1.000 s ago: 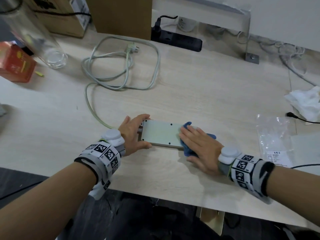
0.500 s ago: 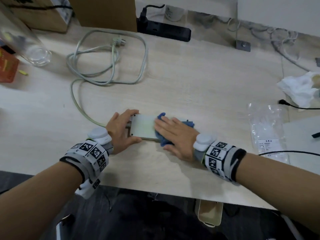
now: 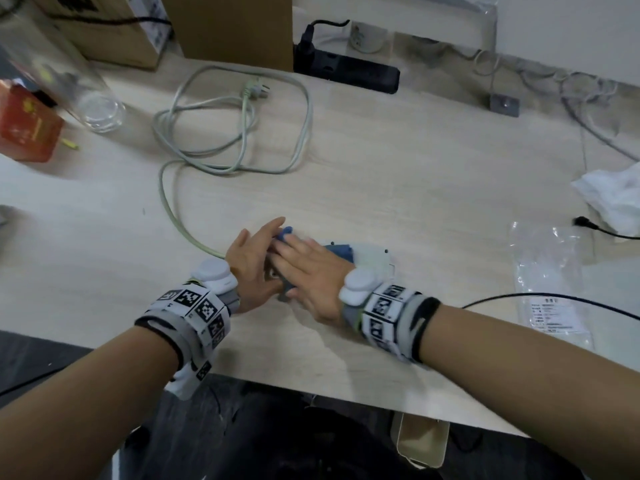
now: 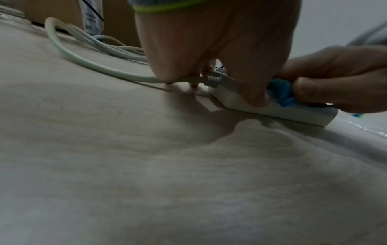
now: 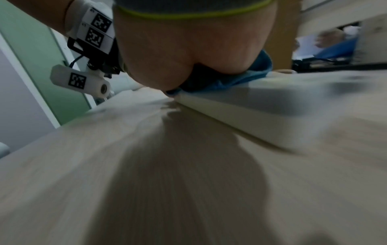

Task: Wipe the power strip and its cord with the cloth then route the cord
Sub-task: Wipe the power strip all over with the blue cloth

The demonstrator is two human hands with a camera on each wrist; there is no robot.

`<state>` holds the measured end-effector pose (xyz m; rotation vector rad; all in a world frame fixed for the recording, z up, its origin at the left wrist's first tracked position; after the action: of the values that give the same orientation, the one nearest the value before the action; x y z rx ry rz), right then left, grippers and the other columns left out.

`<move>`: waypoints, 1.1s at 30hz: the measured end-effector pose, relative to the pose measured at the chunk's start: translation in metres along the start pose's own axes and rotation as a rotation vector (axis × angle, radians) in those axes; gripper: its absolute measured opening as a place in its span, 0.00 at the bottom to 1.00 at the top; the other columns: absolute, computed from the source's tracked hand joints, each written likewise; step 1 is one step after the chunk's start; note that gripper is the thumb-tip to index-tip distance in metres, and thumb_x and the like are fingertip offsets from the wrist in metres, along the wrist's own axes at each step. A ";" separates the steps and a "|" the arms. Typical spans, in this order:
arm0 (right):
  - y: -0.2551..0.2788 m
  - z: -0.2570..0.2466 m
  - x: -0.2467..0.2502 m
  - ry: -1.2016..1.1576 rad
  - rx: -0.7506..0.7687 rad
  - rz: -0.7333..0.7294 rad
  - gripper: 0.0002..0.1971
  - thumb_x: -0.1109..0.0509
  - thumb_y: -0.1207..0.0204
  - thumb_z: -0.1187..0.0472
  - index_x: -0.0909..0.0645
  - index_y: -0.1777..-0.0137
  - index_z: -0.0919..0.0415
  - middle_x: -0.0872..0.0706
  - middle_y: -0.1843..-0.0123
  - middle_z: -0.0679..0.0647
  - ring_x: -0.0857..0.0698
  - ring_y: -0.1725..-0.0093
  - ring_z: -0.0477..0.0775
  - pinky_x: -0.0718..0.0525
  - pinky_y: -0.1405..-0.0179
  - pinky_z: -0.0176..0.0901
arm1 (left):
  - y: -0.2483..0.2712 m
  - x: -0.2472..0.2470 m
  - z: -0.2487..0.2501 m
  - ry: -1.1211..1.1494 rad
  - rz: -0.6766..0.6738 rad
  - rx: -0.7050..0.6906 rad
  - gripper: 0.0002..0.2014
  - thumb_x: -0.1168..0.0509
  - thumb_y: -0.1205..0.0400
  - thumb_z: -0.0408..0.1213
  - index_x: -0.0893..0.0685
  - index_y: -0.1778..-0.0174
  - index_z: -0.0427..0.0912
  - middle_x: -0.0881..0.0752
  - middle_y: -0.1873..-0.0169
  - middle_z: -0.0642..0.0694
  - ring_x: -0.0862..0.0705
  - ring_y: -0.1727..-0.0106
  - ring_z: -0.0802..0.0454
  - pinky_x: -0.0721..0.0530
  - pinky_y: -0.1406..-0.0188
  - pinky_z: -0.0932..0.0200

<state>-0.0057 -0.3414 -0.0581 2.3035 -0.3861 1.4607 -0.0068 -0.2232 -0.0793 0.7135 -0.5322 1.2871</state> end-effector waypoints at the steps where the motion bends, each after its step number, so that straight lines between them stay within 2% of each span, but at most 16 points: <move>1: -0.009 -0.006 0.000 0.004 -0.004 0.009 0.31 0.40 0.20 0.51 0.38 0.21 0.68 0.37 0.18 0.64 0.43 0.19 0.67 0.54 0.20 0.54 | 0.000 0.001 0.001 0.012 0.025 -0.013 0.48 0.36 0.36 0.55 0.41 0.19 0.41 0.23 0.28 0.48 0.24 0.27 0.51 0.52 0.20 0.56; 3: -0.015 -0.009 -0.001 0.032 -0.043 0.003 0.33 0.38 0.19 0.52 0.44 0.18 0.65 0.44 0.16 0.60 0.50 0.17 0.62 0.57 0.19 0.53 | 0.000 0.002 0.003 0.045 0.040 -0.018 0.48 0.40 0.37 0.55 0.40 0.19 0.40 0.22 0.29 0.47 0.23 0.29 0.52 0.52 0.20 0.58; 5: -0.003 0.003 -0.003 0.053 -0.077 -0.031 0.33 0.42 0.16 0.50 0.51 0.17 0.60 0.51 0.14 0.55 0.56 0.16 0.57 0.62 0.20 0.49 | 0.000 0.001 0.001 0.060 -0.010 0.008 0.49 0.31 0.35 0.51 0.43 0.19 0.44 0.23 0.32 0.51 0.23 0.32 0.53 0.52 0.19 0.56; 7: 0.027 0.025 -0.004 0.062 -0.097 -0.058 0.32 0.45 0.15 0.50 0.53 0.16 0.58 0.54 0.14 0.52 0.59 0.16 0.53 0.66 0.21 0.44 | -0.001 0.001 0.001 0.041 -0.051 0.015 0.51 0.22 0.34 0.46 0.45 0.19 0.46 0.24 0.32 0.52 0.26 0.42 0.56 0.43 0.19 0.45; 8: 0.045 0.038 -0.005 0.052 -0.112 -0.056 0.32 0.45 0.15 0.51 0.52 0.16 0.58 0.53 0.14 0.52 0.60 0.16 0.52 0.68 0.21 0.42 | -0.002 0.001 0.002 0.021 -0.058 0.016 0.51 0.20 0.33 0.44 0.45 0.19 0.47 0.24 0.31 0.51 0.29 0.45 0.58 0.39 0.22 0.39; 10: 0.083 0.065 -0.005 0.034 -0.161 -0.040 0.31 0.43 0.16 0.53 0.50 0.16 0.58 0.51 0.15 0.53 0.59 0.17 0.51 0.66 0.21 0.43 | -0.002 -0.001 0.000 -0.005 -0.074 0.019 0.51 0.21 0.32 0.44 0.45 0.18 0.47 0.25 0.29 0.50 0.28 0.44 0.55 0.39 0.23 0.36; 13: 0.118 0.081 -0.003 0.044 -0.192 -0.046 0.33 0.40 0.20 0.59 0.48 0.18 0.60 0.42 0.17 0.56 0.48 0.18 0.59 0.53 0.21 0.57 | -0.001 -0.003 -0.001 -0.016 -0.096 0.015 0.50 0.22 0.31 0.46 0.46 0.19 0.49 0.26 0.28 0.51 0.25 0.31 0.47 0.49 0.18 0.41; 17: 0.093 0.065 -0.003 0.051 -0.151 -0.026 0.30 0.36 0.24 0.62 0.37 0.22 0.69 0.31 0.22 0.66 0.34 0.23 0.70 0.41 0.26 0.67 | -0.005 -0.002 0.002 -0.023 -0.137 0.069 0.51 0.22 0.31 0.47 0.49 0.18 0.53 0.28 0.26 0.53 0.26 0.27 0.49 0.59 0.17 0.50; 19: 0.070 0.048 -0.005 0.049 -0.122 -0.011 0.32 0.32 0.25 0.65 0.36 0.22 0.69 0.33 0.21 0.66 0.36 0.22 0.70 0.41 0.24 0.66 | -0.006 -0.002 0.001 -0.020 -0.144 0.105 0.52 0.22 0.32 0.48 0.49 0.18 0.54 0.28 0.27 0.55 0.28 0.26 0.50 0.61 0.17 0.53; 22: 0.028 0.016 -0.007 -0.004 -0.112 0.019 0.34 0.34 0.21 0.64 0.44 0.18 0.65 0.44 0.16 0.62 0.49 0.17 0.64 0.58 0.19 0.53 | -0.006 -0.002 0.002 0.011 -0.142 0.114 0.54 0.20 0.35 0.44 0.48 0.18 0.54 0.26 0.28 0.54 0.25 0.28 0.52 0.56 0.16 0.51; 23: 0.013 0.005 -0.007 -0.023 -0.085 0.021 0.34 0.34 0.22 0.62 0.43 0.19 0.65 0.43 0.16 0.62 0.49 0.17 0.64 0.60 0.19 0.52 | -0.009 0.000 0.005 0.007 -0.148 0.122 0.54 0.21 0.34 0.40 0.48 0.18 0.53 0.26 0.28 0.52 0.25 0.27 0.51 0.53 0.17 0.51; 25: -0.014 -0.013 -0.008 -0.023 0.007 0.002 0.33 0.32 0.27 0.59 0.34 0.23 0.68 0.33 0.21 0.65 0.41 0.20 0.66 0.50 0.18 0.60 | -0.015 0.005 0.010 -0.033 -0.179 0.164 0.51 0.25 0.30 0.33 0.50 0.17 0.50 0.27 0.26 0.47 0.30 0.24 0.46 0.48 0.18 0.53; 26: -0.021 -0.015 -0.007 -0.009 0.040 -0.005 0.32 0.32 0.28 0.58 0.31 0.25 0.68 0.29 0.24 0.66 0.37 0.21 0.67 0.44 0.20 0.63 | -0.017 0.006 0.012 -0.046 -0.218 0.183 0.50 0.26 0.28 0.32 0.52 0.17 0.50 0.28 0.26 0.48 0.33 0.22 0.47 0.50 0.19 0.55; 28: -0.017 -0.007 -0.005 0.004 0.037 0.017 0.31 0.30 0.28 0.57 0.31 0.25 0.66 0.30 0.23 0.63 0.37 0.21 0.65 0.40 0.22 0.63 | -0.017 0.007 0.013 -0.050 -0.290 0.166 0.54 0.24 0.30 0.35 0.56 0.17 0.50 0.28 0.29 0.54 0.31 0.24 0.54 0.57 0.19 0.58; 30: 0.011 0.011 -0.002 0.020 -0.038 0.016 0.35 0.30 0.26 0.59 0.38 0.20 0.62 0.37 0.18 0.58 0.44 0.18 0.61 0.46 0.20 0.58 | -0.016 0.009 0.011 -0.048 -0.291 0.129 0.59 0.21 0.34 0.43 0.57 0.17 0.51 0.27 0.33 0.61 0.25 0.33 0.62 0.58 0.18 0.56; 33: 0.061 0.045 0.005 0.012 -0.123 0.032 0.35 0.35 0.22 0.57 0.44 0.18 0.60 0.43 0.16 0.54 0.51 0.17 0.56 0.49 0.19 0.59 | -0.012 0.012 0.011 -0.051 -0.309 0.130 0.61 0.19 0.36 0.47 0.58 0.17 0.53 0.27 0.31 0.61 0.23 0.34 0.57 0.52 0.17 0.52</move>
<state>0.0065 -0.4165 -0.0601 2.2001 -0.4981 1.4238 0.0082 -0.2251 -0.0653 0.9015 -0.3645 1.0221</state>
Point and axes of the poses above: each hand's wrist, its own y-axis away from the middle knuckle, its own x-axis out of the back of the hand, z = x × y, the point moved 6 cm from there along -y, towards the middle knuckle
